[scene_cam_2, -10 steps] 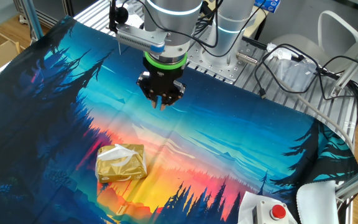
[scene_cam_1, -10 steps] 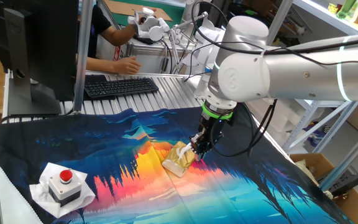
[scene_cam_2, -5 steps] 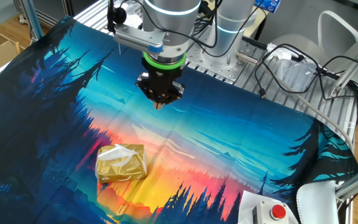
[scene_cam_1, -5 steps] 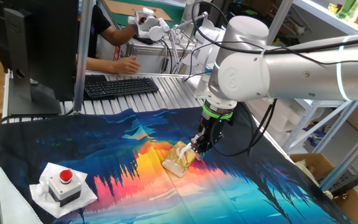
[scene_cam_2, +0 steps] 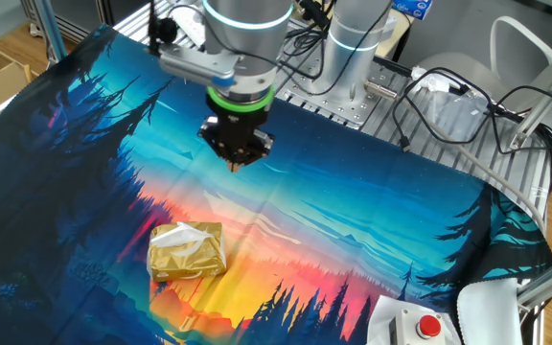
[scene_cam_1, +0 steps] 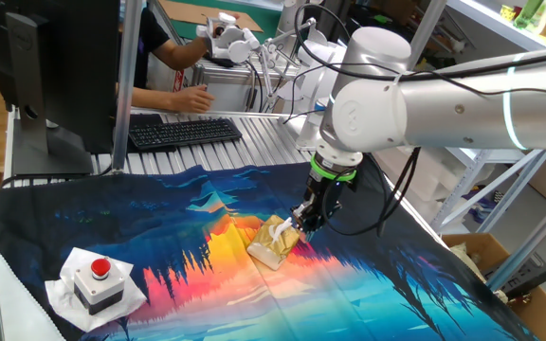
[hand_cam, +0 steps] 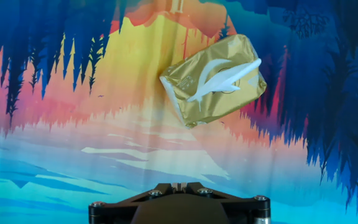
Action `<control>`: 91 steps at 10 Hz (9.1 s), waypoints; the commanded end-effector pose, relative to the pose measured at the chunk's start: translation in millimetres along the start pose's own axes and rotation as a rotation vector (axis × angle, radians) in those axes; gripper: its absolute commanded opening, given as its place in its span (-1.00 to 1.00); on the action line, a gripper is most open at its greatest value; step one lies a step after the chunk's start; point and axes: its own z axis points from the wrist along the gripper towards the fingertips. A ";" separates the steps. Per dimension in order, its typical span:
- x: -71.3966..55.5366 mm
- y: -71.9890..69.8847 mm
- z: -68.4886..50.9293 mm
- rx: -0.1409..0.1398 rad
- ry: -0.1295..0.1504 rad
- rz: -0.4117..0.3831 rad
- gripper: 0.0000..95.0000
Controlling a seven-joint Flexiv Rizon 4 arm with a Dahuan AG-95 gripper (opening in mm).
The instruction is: Pull out a napkin
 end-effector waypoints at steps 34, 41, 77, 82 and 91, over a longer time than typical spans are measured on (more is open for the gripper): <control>-107.8 -52.6 65.8 0.006 0.029 0.021 0.60; -105.5 -53.9 83.2 -0.002 0.029 0.015 0.60; -71.7 -32.7 -80.3 0.101 0.212 0.045 -1.00; -50.5 23.3 -112.3 0.122 0.283 0.126 -1.00; 1.5 81.2 -107.3 0.107 0.262 0.106 -1.00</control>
